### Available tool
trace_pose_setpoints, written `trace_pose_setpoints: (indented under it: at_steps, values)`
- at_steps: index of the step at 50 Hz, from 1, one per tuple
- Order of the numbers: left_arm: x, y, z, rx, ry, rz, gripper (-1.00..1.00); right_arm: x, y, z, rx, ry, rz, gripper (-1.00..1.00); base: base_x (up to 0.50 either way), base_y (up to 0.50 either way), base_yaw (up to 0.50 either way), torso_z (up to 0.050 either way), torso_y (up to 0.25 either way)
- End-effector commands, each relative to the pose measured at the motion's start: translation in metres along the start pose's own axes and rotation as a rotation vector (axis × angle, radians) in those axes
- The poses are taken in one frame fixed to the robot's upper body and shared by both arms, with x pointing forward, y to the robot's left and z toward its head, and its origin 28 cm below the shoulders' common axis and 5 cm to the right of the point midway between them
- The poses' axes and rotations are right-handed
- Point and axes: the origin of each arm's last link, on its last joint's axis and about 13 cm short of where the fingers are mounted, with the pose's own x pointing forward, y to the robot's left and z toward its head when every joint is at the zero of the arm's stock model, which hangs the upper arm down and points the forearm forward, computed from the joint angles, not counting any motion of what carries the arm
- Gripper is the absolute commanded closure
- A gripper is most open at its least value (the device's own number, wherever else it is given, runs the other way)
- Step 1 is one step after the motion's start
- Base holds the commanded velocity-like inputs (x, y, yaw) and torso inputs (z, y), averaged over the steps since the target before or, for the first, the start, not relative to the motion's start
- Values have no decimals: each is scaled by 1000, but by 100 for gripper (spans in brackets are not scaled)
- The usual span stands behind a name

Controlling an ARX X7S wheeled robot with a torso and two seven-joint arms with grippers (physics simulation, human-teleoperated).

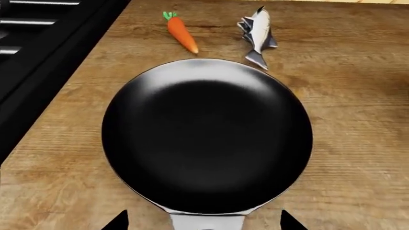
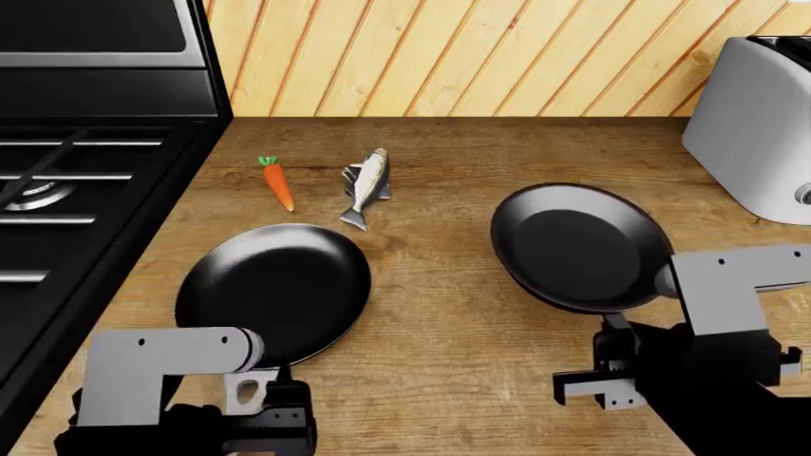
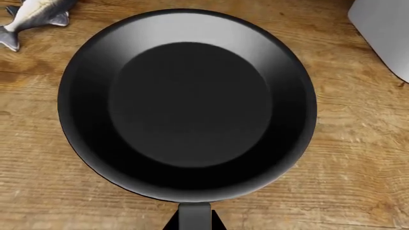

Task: Place both pans onto different burners. Then place the carrot and the fish on different pans.

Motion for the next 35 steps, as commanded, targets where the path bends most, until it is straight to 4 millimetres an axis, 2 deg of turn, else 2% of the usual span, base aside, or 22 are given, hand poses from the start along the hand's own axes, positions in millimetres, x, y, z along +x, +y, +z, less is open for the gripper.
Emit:
trace_pose_setpoints:
  at_steps: [1,14,28,35]
  values:
    - [-4,-3,-6,9,27,-7,-100,-2,-5,15,14,-120,-34,100,0,0,0,0,0]
    - [1,-3,-5,7,47,9,-100,0,-5,13,16,-116,-31,100,0,0,0,1,2]
    - [8,-4,-19,5,96,24,-100,0,-5,13,19,-122,-25,100,0,0,0,1,1]
    - [8,-7,-20,10,111,20,-100,2,-6,12,22,-122,-23,100,0,0,0,0,0]
